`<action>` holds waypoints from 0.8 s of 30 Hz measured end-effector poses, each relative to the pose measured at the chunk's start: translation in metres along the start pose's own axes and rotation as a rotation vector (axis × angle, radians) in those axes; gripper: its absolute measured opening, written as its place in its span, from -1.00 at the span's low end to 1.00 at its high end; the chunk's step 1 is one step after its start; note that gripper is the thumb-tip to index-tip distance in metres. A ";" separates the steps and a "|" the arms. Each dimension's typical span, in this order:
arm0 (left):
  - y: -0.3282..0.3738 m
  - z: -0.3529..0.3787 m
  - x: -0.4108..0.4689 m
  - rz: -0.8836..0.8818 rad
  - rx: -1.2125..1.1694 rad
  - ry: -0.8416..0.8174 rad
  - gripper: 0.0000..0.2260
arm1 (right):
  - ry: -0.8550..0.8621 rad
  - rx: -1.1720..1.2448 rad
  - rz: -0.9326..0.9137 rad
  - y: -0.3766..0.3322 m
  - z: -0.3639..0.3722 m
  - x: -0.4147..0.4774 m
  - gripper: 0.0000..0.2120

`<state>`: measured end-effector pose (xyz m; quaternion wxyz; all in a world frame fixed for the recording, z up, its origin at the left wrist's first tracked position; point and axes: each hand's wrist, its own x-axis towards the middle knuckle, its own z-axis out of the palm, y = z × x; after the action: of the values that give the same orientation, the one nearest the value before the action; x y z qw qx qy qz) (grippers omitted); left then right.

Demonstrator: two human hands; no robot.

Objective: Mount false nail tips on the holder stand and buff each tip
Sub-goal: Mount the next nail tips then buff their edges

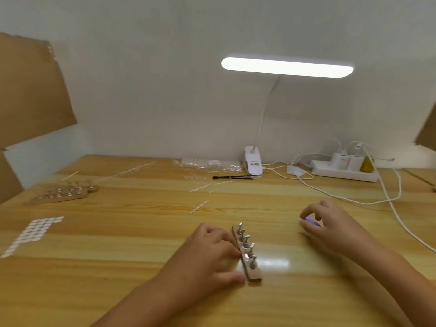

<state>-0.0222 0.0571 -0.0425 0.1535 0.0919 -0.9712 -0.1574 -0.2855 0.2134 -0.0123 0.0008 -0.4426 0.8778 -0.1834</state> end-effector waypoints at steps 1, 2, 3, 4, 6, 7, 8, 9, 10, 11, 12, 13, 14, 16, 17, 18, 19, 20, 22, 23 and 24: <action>0.005 0.004 0.001 0.022 0.023 -0.024 -0.42 | 0.007 0.027 -0.002 0.004 0.001 -0.001 -0.93; 0.008 0.006 0.003 0.030 0.036 -0.032 -0.50 | 0.001 0.048 -0.003 0.008 0.002 -0.002 -0.91; 0.010 0.005 0.007 0.030 0.031 -0.016 -0.60 | -0.011 0.061 -0.007 0.010 0.002 -0.003 -0.89; 0.010 0.002 0.012 0.018 0.021 0.023 -0.71 | -0.020 0.072 -0.013 0.013 0.003 -0.004 -0.87; 0.008 -0.005 0.023 -0.062 -0.020 0.129 -0.90 | -0.011 0.085 -0.029 0.016 0.002 -0.003 -0.82; 0.006 -0.008 0.029 -0.120 -0.051 0.183 -0.93 | -0.004 0.090 -0.035 0.017 0.001 -0.003 -0.79; 0.003 -0.010 0.034 -0.175 -0.085 0.214 -0.93 | -0.003 0.097 -0.040 0.017 0.000 -0.004 -0.75; 0.002 -0.009 0.038 -0.215 -0.115 0.230 -0.90 | -0.007 0.104 -0.045 0.018 0.000 -0.005 -0.70; 0.001 -0.008 0.041 -0.235 -0.125 0.234 -0.84 | -0.012 0.110 -0.052 0.018 0.000 -0.007 -0.65; 0.000 -0.005 0.042 -0.239 -0.123 0.237 -0.79 | -0.015 0.113 -0.060 0.020 0.001 -0.008 -0.64; 0.000 -0.002 0.041 -0.233 -0.111 0.249 -0.76 | -0.013 0.117 -0.068 0.022 0.003 -0.009 -0.65; -0.001 0.000 0.040 -0.226 -0.093 0.269 -0.74 | -0.001 0.122 -0.074 0.024 0.004 -0.010 -0.68; -0.004 -0.001 0.039 -0.230 -0.075 0.291 -0.73 | 0.019 0.120 -0.072 0.027 0.005 -0.011 -0.70; -0.013 -0.009 0.038 -0.286 -0.048 0.319 -0.72 | 0.056 0.081 -0.040 0.030 0.007 -0.010 -0.71; -0.021 -0.015 0.038 -0.342 -0.043 0.315 -0.72 | 0.070 0.041 -0.009 0.031 0.007 -0.009 -0.68; -0.030 -0.023 0.037 -0.412 -0.034 0.299 -0.70 | 0.083 0.000 0.022 0.029 0.007 -0.009 -0.65; -0.039 -0.030 0.036 -0.484 -0.016 0.274 -0.69 | 0.101 -0.024 0.042 0.027 0.007 -0.009 -0.61; -0.048 -0.036 0.035 -0.547 0.007 0.247 -0.68 | 0.127 -0.019 0.041 0.025 0.007 -0.009 -0.60; -0.064 -0.044 0.030 -0.623 0.034 0.211 -0.68 | 0.169 0.035 -0.015 0.017 0.008 -0.011 -0.62; -0.069 -0.045 0.028 -0.638 0.035 0.205 -0.69 | 0.179 0.060 -0.056 0.012 0.008 -0.013 -0.64; -0.074 -0.045 0.026 -0.644 0.032 0.205 -0.71 | 0.184 0.079 -0.106 0.009 0.010 -0.015 -0.64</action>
<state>-0.0224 -0.0301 -0.0199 0.1912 0.4115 -0.8743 -0.1726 -0.2813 0.2268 -0.0265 -0.0723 -0.4694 0.8415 -0.2575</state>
